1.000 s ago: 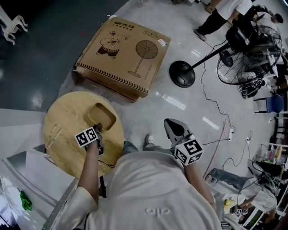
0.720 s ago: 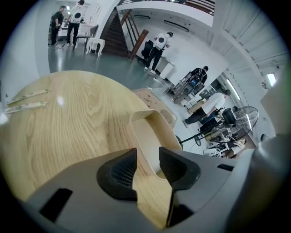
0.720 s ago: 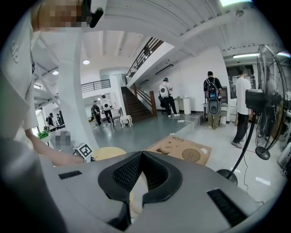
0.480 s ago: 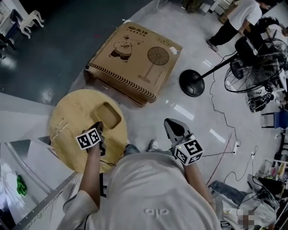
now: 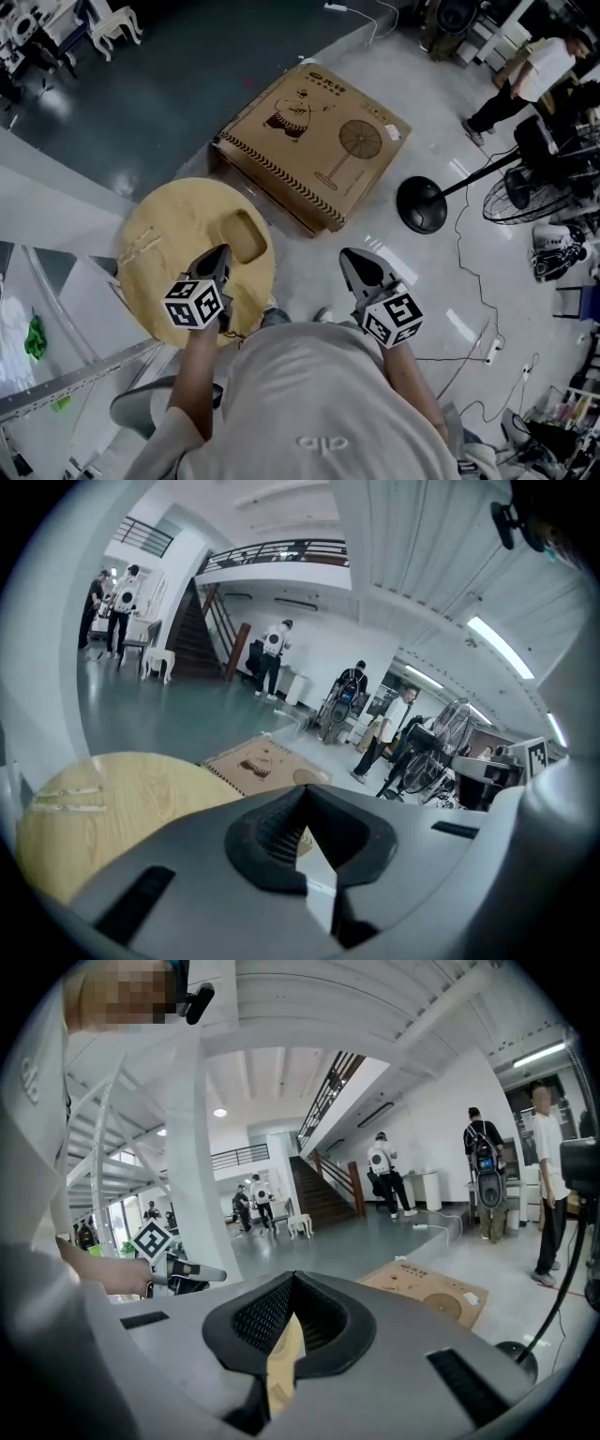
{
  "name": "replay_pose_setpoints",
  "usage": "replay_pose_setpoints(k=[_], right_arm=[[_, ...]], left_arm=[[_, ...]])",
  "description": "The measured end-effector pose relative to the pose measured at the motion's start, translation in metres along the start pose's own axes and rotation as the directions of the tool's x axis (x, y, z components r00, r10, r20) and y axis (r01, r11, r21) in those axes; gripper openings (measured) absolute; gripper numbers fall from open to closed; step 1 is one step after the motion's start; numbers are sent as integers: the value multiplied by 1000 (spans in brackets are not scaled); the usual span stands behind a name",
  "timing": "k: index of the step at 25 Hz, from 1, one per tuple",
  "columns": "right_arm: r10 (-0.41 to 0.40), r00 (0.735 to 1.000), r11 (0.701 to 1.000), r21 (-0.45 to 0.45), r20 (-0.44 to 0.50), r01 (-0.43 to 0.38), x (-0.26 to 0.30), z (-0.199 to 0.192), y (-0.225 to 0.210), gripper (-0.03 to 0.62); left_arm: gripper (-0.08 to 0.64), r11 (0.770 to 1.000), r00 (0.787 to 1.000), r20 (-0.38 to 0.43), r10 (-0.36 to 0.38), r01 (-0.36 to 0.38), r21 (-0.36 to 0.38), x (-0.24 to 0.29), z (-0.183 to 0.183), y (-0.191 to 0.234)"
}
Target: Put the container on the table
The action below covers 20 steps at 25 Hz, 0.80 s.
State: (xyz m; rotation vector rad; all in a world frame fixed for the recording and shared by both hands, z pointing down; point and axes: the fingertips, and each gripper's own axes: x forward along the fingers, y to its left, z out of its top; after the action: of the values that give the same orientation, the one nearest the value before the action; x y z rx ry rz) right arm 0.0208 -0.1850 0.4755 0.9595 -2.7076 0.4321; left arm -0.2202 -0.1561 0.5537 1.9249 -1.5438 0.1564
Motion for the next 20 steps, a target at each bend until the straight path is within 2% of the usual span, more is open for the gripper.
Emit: replay_pose_setpoints(k=[6, 14, 20], right_arm=[[107, 994, 994, -23, 23, -106, 2, 16, 23, 26], [249, 968, 967, -67, 35, -246, 1, 36, 61, 26], [348, 937, 932, -118, 23, -343, 2, 41, 93, 26]], left_arm=[[15, 997, 994, 102, -28, 21, 68, -40, 23, -44], [15, 982, 978, 206, -18, -22, 187, -91, 36, -81], [15, 977, 958, 287, 6, -67, 200, -127, 38, -88]])
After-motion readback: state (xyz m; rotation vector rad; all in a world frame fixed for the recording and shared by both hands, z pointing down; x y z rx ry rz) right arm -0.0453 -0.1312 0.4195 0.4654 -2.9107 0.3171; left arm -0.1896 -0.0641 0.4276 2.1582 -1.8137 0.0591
